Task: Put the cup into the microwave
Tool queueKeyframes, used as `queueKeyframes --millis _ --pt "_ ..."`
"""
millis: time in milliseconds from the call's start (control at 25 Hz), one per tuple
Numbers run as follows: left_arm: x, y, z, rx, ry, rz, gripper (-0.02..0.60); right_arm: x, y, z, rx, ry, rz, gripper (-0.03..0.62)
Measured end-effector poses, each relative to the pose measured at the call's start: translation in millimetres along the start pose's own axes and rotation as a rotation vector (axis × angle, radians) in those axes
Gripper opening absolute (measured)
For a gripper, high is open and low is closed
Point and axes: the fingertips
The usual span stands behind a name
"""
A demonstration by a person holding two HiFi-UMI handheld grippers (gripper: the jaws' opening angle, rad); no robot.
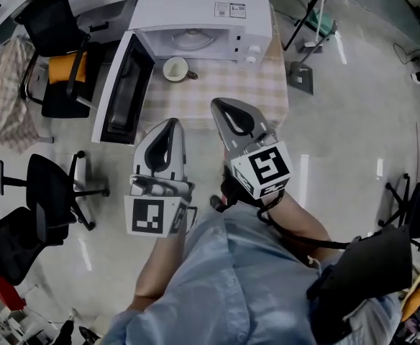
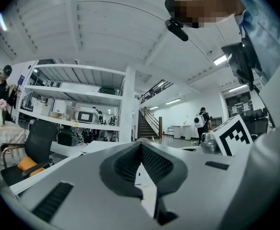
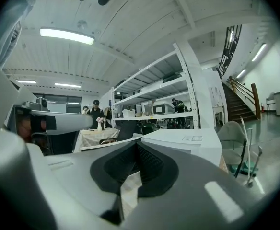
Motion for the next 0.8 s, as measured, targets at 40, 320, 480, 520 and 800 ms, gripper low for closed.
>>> queueKeyframes --millis 40,320,480,520,800 --pt "-8.8 0.1 0.7 -0.005 -0.003 0.005 0.005 -5.6 -0.1 -6.6 -0.005 0.004 0.0 0.002" --pt "-61.7 3.1 5.1 -0.031 -0.004 0.018 0.005 -39.4 2.8 -42.7 -0.022 0.042 -0.002 0.002" --pt "-81.4 6.5 11.1 -0.037 0.028 0.007 0.005 -54.9 3.8 -53.0 -0.013 0.082 0.002 0.002" --pt "-84.7 6.7 12.4 -0.041 0.035 0.007 0.005 -58.5 3.1 -55.2 -0.011 0.09 0.004 0.002" --pt "-90.1 0.4 30.0 -0.043 0.103 -0.003 0.005 -79.4 -4.7 -63.7 0.016 0.134 0.023 0.002"
Point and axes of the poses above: the fingertips, and each gripper's own axes: x backward along the fingers, z to its left, y out of its top, and after that the axes turned 1 degree about -x, right-handed
